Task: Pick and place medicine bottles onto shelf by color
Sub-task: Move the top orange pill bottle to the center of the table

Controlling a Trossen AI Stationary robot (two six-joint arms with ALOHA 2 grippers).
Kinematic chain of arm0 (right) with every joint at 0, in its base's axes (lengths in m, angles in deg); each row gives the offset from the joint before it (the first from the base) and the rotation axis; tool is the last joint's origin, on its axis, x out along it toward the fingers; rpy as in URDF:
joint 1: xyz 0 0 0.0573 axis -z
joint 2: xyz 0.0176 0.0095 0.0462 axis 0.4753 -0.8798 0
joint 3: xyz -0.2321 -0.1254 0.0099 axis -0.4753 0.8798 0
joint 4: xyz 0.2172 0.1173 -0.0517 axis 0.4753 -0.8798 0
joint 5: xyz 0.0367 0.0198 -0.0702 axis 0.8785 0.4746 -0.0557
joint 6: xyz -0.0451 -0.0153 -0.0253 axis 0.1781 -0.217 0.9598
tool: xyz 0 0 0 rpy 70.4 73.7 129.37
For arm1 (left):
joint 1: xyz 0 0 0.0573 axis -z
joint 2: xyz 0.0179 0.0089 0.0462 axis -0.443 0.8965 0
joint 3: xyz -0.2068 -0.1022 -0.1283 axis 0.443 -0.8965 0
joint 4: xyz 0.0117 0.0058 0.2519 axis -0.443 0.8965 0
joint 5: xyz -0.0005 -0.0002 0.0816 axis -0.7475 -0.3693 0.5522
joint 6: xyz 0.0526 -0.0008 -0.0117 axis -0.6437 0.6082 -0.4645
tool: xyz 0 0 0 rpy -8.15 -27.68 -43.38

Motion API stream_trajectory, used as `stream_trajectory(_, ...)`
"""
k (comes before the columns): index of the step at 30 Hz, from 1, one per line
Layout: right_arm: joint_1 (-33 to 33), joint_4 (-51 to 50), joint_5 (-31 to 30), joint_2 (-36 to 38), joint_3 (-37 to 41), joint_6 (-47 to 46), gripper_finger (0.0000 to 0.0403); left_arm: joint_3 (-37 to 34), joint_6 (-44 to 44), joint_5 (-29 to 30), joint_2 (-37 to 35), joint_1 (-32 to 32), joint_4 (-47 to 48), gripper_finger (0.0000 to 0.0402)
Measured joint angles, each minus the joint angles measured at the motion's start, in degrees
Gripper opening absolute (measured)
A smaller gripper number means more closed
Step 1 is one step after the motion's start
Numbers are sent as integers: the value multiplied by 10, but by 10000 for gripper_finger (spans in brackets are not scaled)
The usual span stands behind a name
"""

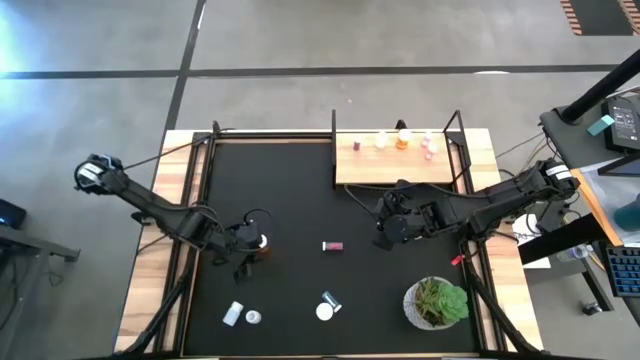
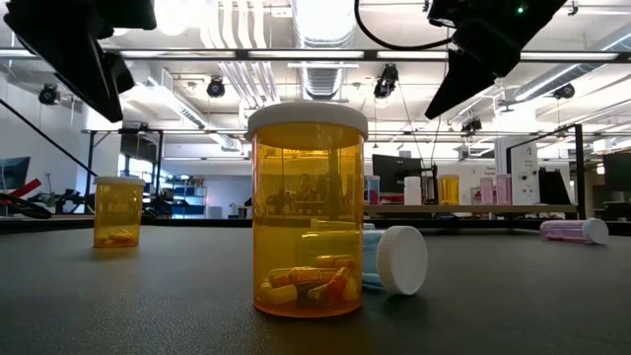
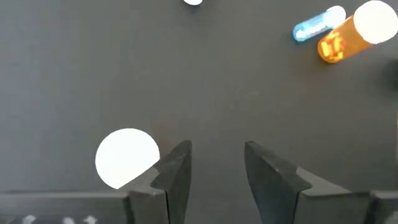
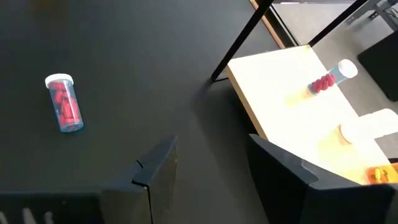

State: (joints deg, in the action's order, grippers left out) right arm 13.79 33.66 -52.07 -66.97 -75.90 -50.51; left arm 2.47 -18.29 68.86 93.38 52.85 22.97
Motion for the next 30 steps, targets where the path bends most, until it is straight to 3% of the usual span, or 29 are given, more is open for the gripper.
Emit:
stream_trajectory(3, 0, 1, 0, 0, 0, 0, 183, 1, -15, 4, 2, -6, -3, 132)
stream_trajectory(11, 0, 2, 0, 0, 0, 0, 183, -1, -42, 119, -8, -6, -41, 132)
stream_trajectory(15, 0, 2, 0, 0, 0, 0, 183, -7, 25, 123, -13, -6, -17, 140)
stream_trajectory(19, 0, 3, 0, 0, 0, 0, 183, -19, 108, 128, -16, -6, 6, 175)
stream_trajectory(27, 0, 3, 0, 0, 0, 0, 183, -30, 122, 139, -18, 18, 60, 262)
stream_trajectory(30, 0, 3, 0, 0, 0, 0, 183, -50, 133, 188, -22, 56, 37, 283)
